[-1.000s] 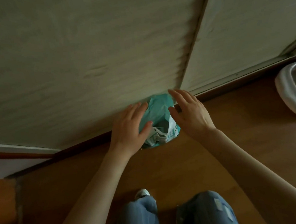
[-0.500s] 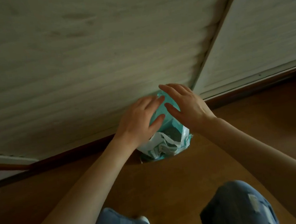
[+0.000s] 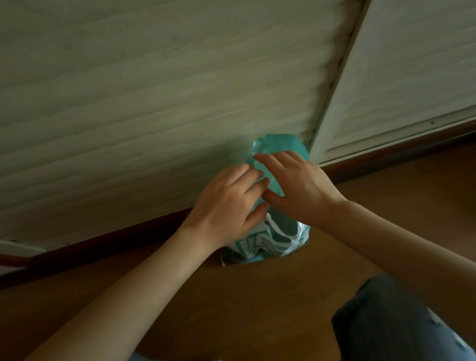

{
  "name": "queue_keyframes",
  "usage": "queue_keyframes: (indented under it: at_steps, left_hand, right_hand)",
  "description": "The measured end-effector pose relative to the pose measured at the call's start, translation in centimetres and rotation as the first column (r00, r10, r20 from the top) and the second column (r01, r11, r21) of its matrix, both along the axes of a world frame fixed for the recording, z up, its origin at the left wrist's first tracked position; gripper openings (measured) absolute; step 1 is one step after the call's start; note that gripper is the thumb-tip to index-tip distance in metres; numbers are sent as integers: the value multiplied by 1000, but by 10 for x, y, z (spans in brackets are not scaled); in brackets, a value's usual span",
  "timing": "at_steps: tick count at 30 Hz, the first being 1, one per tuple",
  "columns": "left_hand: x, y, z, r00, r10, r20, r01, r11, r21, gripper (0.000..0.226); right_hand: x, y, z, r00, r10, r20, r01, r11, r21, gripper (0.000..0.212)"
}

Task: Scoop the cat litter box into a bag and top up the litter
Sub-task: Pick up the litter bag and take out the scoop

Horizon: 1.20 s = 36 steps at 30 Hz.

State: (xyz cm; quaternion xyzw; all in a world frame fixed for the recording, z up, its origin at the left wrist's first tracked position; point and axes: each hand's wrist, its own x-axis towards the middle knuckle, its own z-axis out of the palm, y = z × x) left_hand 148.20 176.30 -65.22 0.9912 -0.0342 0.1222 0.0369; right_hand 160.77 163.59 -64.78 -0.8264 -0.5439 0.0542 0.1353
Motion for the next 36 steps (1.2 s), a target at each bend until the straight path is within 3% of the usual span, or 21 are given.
queue_keyframes:
  at_steps: [11,14,18,22,25,29,33,36]
  left_hand:
    - [-44,-57,0,985,-129,-110,117,987,-111,37]
    - [-54,-65,-3,959,-209,-189,204,978,-45,32]
    - [-68,-72,-3,930,-260,-259,274,962,20,6]
    - [-78,-75,-4,926,-259,-276,287,956,66,11]
    - [-81,-74,-3,934,-215,-287,228,974,11,13]
    - [-82,-67,9,947,-99,-307,28,973,-228,41]
    - [-82,-59,16,934,-118,-337,69,986,-155,13]
    - [-85,-61,18,906,-99,-412,43,989,-143,15]
  right_hand:
    - [-32,-61,-1,997,75,24,-72,992,-107,48]
    - [-30,-74,2,998,59,15,-56,986,-157,45]
    - [-35,-85,8,993,118,-20,-119,972,-203,38]
    - [-47,-85,17,960,242,-140,-270,934,-233,27]
    - [-58,-84,21,924,298,-237,-350,911,-219,36]
    - [-65,-82,16,908,324,-265,-390,885,-255,36]
    - [-64,-79,20,898,297,-325,-407,843,-353,36]
    - [-66,-78,21,908,295,-299,-400,826,-398,34]
